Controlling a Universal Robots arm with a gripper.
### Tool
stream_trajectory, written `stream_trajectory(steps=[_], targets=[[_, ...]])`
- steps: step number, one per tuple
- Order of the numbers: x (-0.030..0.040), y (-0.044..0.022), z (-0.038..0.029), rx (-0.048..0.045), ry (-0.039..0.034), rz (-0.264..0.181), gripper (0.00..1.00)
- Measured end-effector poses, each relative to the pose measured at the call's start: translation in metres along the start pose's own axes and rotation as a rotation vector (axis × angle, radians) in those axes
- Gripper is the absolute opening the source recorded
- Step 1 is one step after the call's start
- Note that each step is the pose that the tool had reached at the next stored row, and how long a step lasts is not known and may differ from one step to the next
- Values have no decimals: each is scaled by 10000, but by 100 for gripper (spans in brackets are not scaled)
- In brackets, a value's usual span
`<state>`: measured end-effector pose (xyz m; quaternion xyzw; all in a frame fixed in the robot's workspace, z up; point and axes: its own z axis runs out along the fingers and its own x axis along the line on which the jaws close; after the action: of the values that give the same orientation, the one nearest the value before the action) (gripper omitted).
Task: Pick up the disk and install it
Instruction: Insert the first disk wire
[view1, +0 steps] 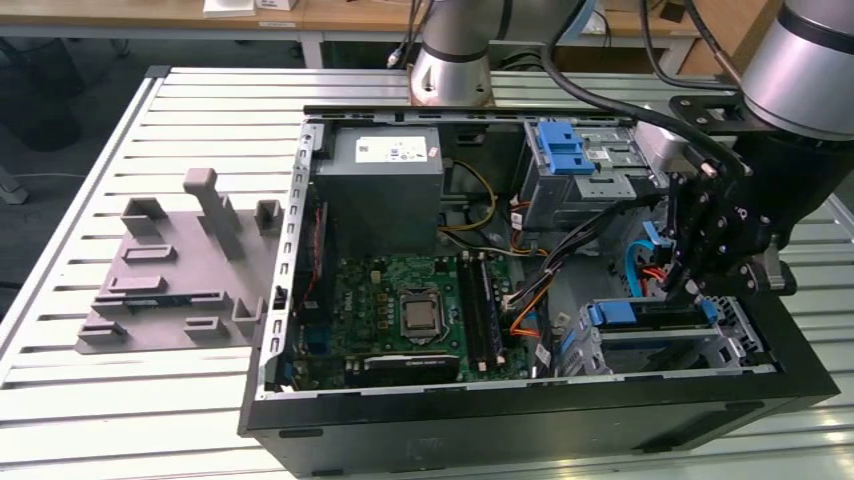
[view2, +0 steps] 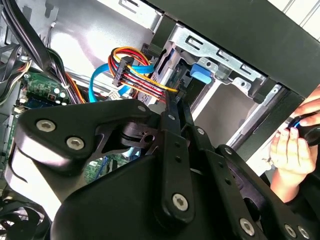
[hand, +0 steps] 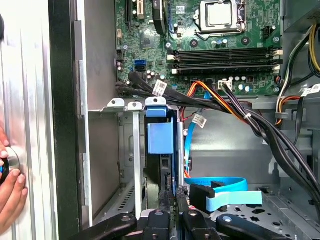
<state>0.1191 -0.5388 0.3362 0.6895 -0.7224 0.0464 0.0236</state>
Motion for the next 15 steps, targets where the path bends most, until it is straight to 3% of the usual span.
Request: stream_trajectory(steps=[15], targets=[[8, 1, 38, -3, -9, 7, 16]])
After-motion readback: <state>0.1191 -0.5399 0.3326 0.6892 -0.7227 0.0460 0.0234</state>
